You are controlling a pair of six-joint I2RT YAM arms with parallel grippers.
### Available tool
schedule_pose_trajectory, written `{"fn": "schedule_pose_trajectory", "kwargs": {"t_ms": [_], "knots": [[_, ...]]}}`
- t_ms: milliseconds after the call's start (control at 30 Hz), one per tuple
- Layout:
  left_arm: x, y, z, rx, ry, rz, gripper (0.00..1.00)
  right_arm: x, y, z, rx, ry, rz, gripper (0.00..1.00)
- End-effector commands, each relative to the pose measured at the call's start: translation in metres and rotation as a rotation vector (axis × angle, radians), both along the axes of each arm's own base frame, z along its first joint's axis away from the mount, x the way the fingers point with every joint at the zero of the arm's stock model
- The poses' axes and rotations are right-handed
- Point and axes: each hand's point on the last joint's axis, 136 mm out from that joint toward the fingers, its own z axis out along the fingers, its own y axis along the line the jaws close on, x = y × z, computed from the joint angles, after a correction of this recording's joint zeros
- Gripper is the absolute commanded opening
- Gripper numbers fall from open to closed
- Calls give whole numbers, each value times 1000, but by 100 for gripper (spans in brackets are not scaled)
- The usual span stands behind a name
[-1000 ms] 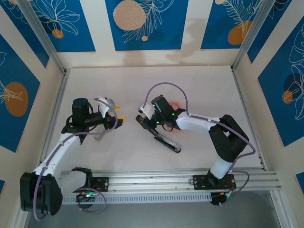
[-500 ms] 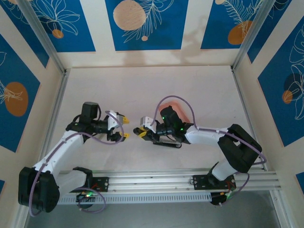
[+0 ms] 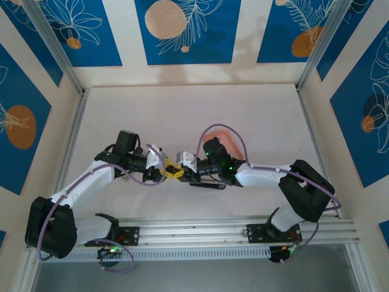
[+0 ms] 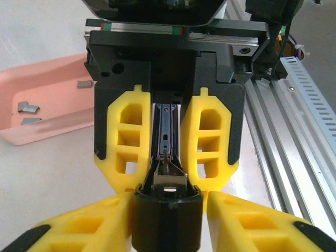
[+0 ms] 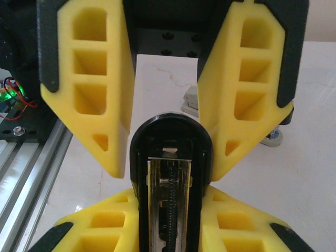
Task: Load the staples into the stapler
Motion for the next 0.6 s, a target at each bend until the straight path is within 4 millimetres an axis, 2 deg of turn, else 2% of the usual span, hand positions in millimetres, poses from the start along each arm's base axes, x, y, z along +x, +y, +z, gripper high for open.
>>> {"fn": "schedule_pose_trajectory", "kwargs": {"t_ms": [0,67,133,267,400,567], "knots": [[-5,-3,5,-5,-12,-35,31,-5,6,22,81,-34,28,14],[-5,-3,7,-4,-9,-31,19,-5,6,22,80,-26,26,18],[-4,-2,9,5,-9,-26,13,-5,4,21,76,-2,8,26],[-6,5,10,62,-26,-15,13,2,-9,19,65,135,-113,43],[-9,14,14,142,-46,-18,13,14,-32,15,-9,430,-315,55],[-15,29,19,271,-50,-29,13,18,-64,3,-75,761,-536,58]]}}
